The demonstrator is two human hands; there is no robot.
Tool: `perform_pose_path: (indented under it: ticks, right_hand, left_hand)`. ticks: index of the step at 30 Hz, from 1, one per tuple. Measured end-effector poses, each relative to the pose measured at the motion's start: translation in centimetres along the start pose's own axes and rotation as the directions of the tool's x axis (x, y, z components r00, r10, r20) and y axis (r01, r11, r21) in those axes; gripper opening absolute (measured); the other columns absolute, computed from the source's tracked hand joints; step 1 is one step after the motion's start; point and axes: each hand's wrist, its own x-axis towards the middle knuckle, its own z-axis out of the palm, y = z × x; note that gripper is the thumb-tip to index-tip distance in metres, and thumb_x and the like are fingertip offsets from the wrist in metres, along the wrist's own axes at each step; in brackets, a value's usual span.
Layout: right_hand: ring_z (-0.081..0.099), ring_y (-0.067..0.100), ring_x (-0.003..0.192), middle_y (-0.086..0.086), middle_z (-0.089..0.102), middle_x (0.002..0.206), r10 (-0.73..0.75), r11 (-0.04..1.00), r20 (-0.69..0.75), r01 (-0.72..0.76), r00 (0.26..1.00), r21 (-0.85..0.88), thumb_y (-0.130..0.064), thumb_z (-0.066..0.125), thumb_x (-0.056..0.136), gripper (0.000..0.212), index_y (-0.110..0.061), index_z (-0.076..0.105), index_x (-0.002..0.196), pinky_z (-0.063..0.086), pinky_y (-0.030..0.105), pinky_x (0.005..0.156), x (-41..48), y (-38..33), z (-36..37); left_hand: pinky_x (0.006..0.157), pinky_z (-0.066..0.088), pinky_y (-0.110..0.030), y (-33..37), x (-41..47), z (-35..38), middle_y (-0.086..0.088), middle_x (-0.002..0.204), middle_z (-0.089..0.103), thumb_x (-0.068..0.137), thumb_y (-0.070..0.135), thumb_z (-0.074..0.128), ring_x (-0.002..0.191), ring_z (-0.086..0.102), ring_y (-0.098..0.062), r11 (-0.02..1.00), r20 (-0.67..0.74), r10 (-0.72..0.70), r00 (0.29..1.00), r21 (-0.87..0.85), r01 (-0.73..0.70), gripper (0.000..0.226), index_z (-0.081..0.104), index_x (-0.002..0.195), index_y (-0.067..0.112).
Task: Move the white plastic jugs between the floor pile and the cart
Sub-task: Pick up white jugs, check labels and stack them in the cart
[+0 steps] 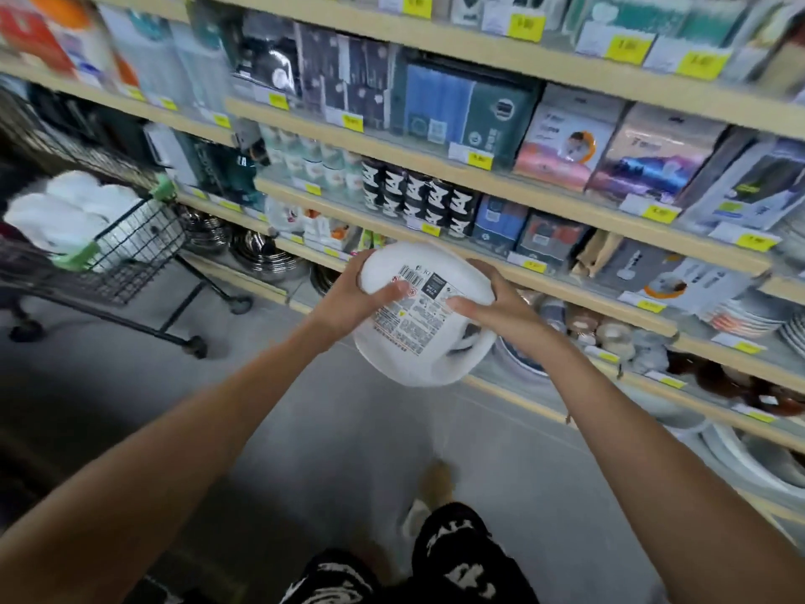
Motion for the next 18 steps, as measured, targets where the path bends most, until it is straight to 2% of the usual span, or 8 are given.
perform_pose_path:
  ticks: [2,4,7,11,13,15,16,18]
  right_hand:
    - [0.054,0.016,0.119,-0.011,0.049,0.135,0.002,0.999,0.064,0.001,0.998,-0.054,-0.055,0.079,0.067,0.094,-0.042,0.028,0.145,0.045,0.036,0.1,2.6,-2.0,1.7]
    - [0.05,0.019,0.125,-0.013,0.04,0.145,0.04,0.996,0.151,-0.029,0.988,-0.079,-0.067,0.079,0.053,0.116,-0.047,0.017,0.148,0.04,0.044,0.107,5.4,-3.9,3.6]
    - [0.048,0.023,0.128,-0.007,0.031,0.154,0.061,0.998,0.287,-0.052,0.956,-0.041,-0.069,0.081,0.039,0.132,-0.05,0.011,0.149,0.039,0.054,0.107,10.4,-6.5,7.2]
    - [0.05,0.029,0.125,-0.003,0.034,0.152,0.068,0.995,0.383,-0.034,0.921,-0.094,-0.069,0.082,0.036,0.125,-0.051,0.024,0.145,0.046,0.055,0.1,18.2,-9.4,13.3]
    - [0.053,0.028,0.122,-0.001,0.038,0.15,0.079,0.992,0.443,-0.025,0.893,-0.127,-0.067,0.083,0.043,0.118,-0.049,0.027,0.145,0.05,0.052,0.096,22.2,-11.3,16.4]
    - [0.057,0.023,0.114,-0.002,0.042,0.146,0.112,0.991,0.518,-0.057,0.848,-0.12,-0.052,0.082,0.06,0.107,-0.045,0.023,0.148,0.054,0.048,0.091,26.2,-13.3,19.5]
    - [0.058,0.021,0.112,-0.004,0.042,0.146,0.129,0.99,0.554,-0.073,0.822,-0.122,-0.048,0.082,0.062,0.108,-0.045,0.019,0.149,0.055,0.047,0.09,27.9,-14.4,21.0]
    - [0.055,0.023,0.121,-0.005,0.035,0.152,0.147,0.985,0.629,-0.057,0.763,-0.162,-0.059,0.084,0.048,0.125,-0.048,0.012,0.149,0.054,0.049,0.092,31.2,-16.5,24.1]
  left_hand:
    - [0.076,0.053,-0.025,-0.6,0.5,-3.1,0.0,0.124,0.055,0.079,0.041,0.074,0.103,0.061,-0.018,1.0,-0.029,-0.002,1.0,-0.016,0.002,0.077,0.033,0.142,0.027]
    - [0.083,0.055,-0.034,-1.1,1.2,-6.3,0.0,0.125,0.056,0.07,0.052,0.077,0.104,0.062,-0.018,0.999,-0.047,-0.015,0.999,-0.04,0.014,0.086,0.033,0.141,0.032]
    - [0.09,0.055,-0.044,-2.1,2.8,-11.3,0.001,0.122,0.059,0.063,0.061,0.079,0.104,0.064,-0.02,0.998,-0.097,-0.043,0.994,-0.044,0.039,0.088,0.035,0.136,0.036]
    - [0.085,0.057,-0.045,-4.0,5.4,-18.5,0.001,0.122,0.06,0.056,0.068,0.077,0.1,0.067,-0.02,0.994,-0.199,-0.105,0.974,-0.051,0.097,0.098,0.034,0.139,0.037]
    - [0.079,0.059,-0.041,-4.8,6.9,-22.2,0.0,0.12,0.062,0.065,0.061,0.077,0.094,0.069,-0.019,0.993,-0.244,-0.118,0.963,-0.045,0.11,0.085,0.036,0.136,0.037]
    - [0.071,0.059,-0.035,-5.4,8.4,-26.1,0.001,0.118,0.062,0.075,0.05,0.073,0.091,0.069,-0.018,0.99,-0.29,-0.141,0.947,-0.045,0.134,0.073,0.036,0.137,0.037]
    - [0.069,0.059,-0.033,-5.8,9.0,-28.1,0.001,0.118,0.062,0.078,0.046,0.072,0.091,0.069,-0.018,0.987,-0.316,-0.159,0.935,-0.051,0.151,0.07,0.035,0.137,0.036]
    - [0.073,0.059,-0.036,-6.7,10.2,-32.0,0.001,0.117,0.063,0.077,0.048,0.074,0.089,0.07,-0.017,0.984,-0.359,-0.178,0.916,-0.063,0.166,0.073,0.034,0.137,0.037]
